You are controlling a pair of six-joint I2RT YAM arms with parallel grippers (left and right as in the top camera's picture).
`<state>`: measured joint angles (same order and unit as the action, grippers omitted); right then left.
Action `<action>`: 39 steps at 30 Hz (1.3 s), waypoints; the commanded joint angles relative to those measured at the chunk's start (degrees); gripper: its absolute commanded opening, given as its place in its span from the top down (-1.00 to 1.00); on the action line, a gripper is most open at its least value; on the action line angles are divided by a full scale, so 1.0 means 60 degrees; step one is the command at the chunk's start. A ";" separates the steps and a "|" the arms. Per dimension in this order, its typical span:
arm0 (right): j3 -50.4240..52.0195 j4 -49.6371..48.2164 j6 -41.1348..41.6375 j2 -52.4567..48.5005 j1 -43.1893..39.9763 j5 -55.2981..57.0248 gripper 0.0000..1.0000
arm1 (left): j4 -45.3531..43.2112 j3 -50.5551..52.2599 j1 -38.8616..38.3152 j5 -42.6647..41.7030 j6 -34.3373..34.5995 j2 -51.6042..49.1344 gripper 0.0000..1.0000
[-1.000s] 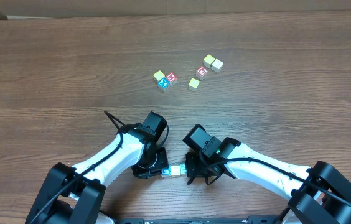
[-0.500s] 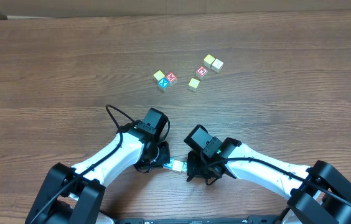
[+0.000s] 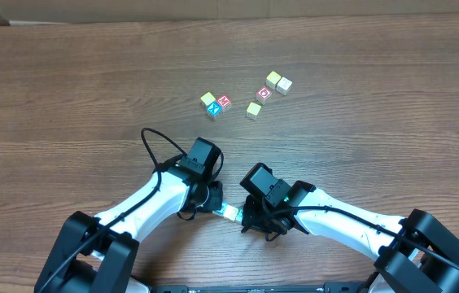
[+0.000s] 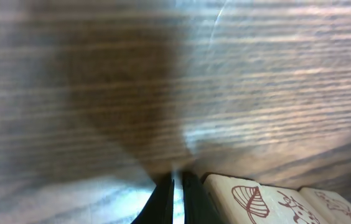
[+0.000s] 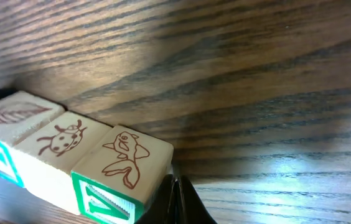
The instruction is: Flip 5 blocks
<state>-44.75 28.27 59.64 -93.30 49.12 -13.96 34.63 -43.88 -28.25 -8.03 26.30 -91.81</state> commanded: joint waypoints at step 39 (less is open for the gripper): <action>-0.0211 -0.0776 0.1122 0.0007 0.0127 -0.0007 0.92 | 0.0047 0.0251 -0.0102 -0.0426 0.0000 -0.1432 0.92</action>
<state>-44.62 27.24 67.64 -93.41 49.21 -13.78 33.50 -46.52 -27.70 -7.64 23.14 -94.89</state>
